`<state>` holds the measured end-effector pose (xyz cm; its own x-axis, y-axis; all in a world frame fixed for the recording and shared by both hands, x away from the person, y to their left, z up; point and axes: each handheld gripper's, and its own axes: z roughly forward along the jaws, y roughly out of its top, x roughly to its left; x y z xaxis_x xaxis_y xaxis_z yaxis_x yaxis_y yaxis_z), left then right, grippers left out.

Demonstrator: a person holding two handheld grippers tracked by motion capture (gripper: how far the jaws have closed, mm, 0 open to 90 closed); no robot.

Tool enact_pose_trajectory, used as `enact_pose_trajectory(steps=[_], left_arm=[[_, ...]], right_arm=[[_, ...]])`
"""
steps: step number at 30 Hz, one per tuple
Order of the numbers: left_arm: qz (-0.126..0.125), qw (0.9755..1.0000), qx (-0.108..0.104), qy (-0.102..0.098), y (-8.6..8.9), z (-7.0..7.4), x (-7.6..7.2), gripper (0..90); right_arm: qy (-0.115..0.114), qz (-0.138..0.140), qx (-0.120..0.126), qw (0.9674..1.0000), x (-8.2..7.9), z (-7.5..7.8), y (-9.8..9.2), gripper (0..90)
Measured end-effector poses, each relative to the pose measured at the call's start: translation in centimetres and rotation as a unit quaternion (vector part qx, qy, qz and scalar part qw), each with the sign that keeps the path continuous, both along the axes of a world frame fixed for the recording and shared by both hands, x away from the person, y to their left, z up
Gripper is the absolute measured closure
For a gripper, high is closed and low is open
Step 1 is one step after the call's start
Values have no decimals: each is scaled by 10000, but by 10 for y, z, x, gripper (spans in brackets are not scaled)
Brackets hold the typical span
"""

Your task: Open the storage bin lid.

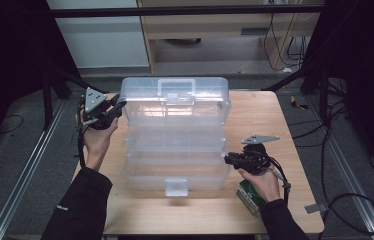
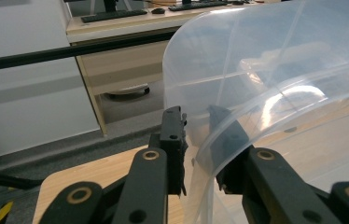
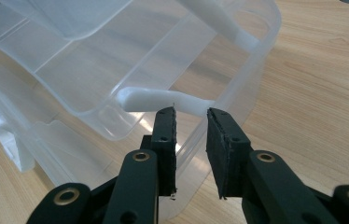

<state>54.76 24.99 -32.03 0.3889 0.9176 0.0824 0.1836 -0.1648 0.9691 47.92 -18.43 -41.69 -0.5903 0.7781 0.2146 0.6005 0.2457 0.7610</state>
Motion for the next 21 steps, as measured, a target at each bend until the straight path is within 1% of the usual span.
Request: enact_pose_trajectory(steps=[4, 5, 8, 9, 11, 14, 19, 21], left_arm=[[26, 10000, 10, 56, -1, 3, 6, 759], [31, 10000, -30, 66, -1, 3, 8, 759], [76, 9999, -8, 78, -2, 5, 14, 764], [98, 9999, 24, 70, -3, 6, 16, 766], [183, 9997, 151, 28, -5, 6, 20, 778], [237, 9995, 194, 55, -8, 8, 26, 787], [253, 9995, 175, 109, -8, 8, 35, 795], [279, 9993, 219, 116, -9, 8, 38, 799]], right_arm=[[-5, 10, 2, 10000, 0, 0, 0, 728], [-5, 15, 8, 10000, 0, 0, 0, 727], [-17, 22, -35, 10000, 0, 0, 1, 727], [-22, 22, -42, 10000, 0, 0, 1, 727], [-22, 21, -37, 10000, 0, 0, 1, 726], [-28, 33, -32, 10000, 0, 0, 1, 726], [-23, 33, -25, 10000, 0, 0, 1, 726], [-15, 31, -19, 10000, 0, 0, 1, 725]])
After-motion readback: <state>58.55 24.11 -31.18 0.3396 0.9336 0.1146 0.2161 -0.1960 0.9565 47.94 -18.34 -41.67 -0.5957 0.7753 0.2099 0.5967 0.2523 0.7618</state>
